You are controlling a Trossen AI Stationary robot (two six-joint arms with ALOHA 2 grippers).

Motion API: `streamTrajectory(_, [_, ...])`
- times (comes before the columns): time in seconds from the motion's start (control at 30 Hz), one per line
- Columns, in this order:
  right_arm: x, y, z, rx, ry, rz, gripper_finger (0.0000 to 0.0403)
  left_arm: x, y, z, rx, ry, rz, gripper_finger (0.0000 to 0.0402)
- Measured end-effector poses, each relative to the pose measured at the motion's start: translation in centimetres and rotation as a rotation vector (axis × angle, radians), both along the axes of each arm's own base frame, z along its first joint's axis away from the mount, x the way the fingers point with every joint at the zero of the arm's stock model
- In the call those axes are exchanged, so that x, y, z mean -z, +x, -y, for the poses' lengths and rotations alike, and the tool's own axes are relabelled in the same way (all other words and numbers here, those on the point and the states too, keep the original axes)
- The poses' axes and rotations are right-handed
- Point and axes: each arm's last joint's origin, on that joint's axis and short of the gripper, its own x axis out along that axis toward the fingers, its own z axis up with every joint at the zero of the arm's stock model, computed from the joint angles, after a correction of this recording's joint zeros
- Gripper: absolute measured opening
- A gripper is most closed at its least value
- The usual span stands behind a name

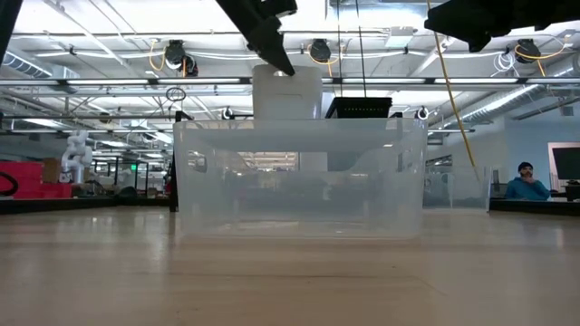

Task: Stack baskets on shelf by color
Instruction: Put the top transparent bin on the shelf

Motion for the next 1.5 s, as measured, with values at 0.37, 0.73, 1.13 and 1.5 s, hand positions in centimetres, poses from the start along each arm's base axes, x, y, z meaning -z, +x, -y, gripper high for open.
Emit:
streamTrajectory(0.37, [0.3,0.5,-0.1,0.017,-0.055,-0.041,0.0132,-6.0,-5.2,2.3,-0.079,-0.017,0.184,0.0125])
streamTrajectory(0.73, [1.8,2.1,3.1,0.501,-0.196,-0.277,0.017,1.7,-9.4,4.2,-0.243,-0.242,0.343,0.0165])
streamTrajectory(1.13, [3.2,0.0,6.6,0.31,0.064,-0.737,0.0184,7.6,-10.4,6.4,-0.138,-0.189,0.497,0.0166])
streamTrajectory(1.5, [5.9,0.7,10.7,0.48,0.165,-0.947,0.0179,6.5,-10.6,6.1,-0.111,-0.084,0.547,0.0166])
